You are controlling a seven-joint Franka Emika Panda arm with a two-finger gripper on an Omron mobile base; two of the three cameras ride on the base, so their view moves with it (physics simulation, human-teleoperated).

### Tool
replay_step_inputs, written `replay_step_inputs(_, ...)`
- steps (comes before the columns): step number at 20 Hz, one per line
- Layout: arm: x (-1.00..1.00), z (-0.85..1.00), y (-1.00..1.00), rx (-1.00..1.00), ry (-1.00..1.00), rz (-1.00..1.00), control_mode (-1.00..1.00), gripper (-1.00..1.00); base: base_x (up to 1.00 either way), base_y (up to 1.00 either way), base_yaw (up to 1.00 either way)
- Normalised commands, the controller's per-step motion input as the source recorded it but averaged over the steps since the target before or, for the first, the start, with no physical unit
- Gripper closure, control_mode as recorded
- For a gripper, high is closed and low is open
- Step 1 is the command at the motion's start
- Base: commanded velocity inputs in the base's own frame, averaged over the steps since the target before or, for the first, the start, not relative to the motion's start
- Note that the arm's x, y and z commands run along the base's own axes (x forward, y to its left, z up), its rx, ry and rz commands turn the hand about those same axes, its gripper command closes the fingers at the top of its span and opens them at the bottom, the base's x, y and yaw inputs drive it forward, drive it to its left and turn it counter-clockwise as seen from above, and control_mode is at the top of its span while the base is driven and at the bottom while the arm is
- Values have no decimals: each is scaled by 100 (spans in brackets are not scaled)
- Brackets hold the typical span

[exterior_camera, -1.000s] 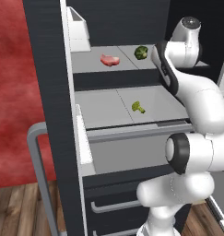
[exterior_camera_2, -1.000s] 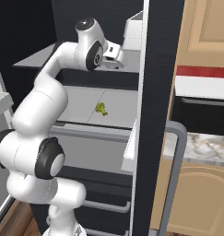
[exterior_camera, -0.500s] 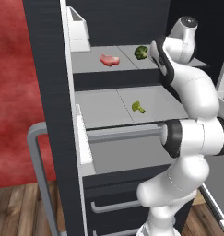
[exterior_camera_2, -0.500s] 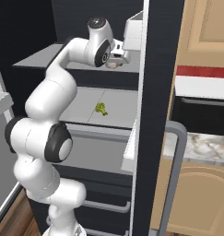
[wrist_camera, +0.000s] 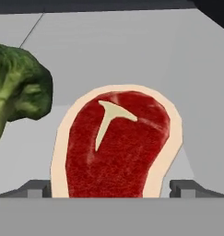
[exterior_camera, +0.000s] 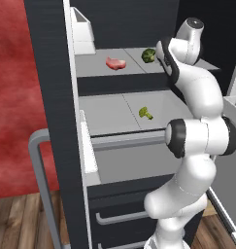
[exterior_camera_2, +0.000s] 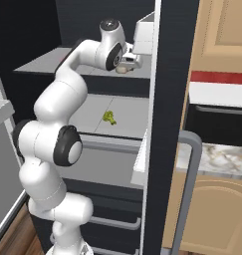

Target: Place one broccoli and one steak in each tupperware on the nearby counter, to pack two identical lunches.

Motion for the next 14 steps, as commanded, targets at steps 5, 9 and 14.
replay_step_inputs(5,0,-30,14,-1,2,0,-100,100,0,0,0)
replay_step_inputs(9,0,-1,2,0,0,0,-100,100,0,0,0)
replay_step_inputs(14,-72,-32,25,-1,0,1,-100,100,0,0,0)
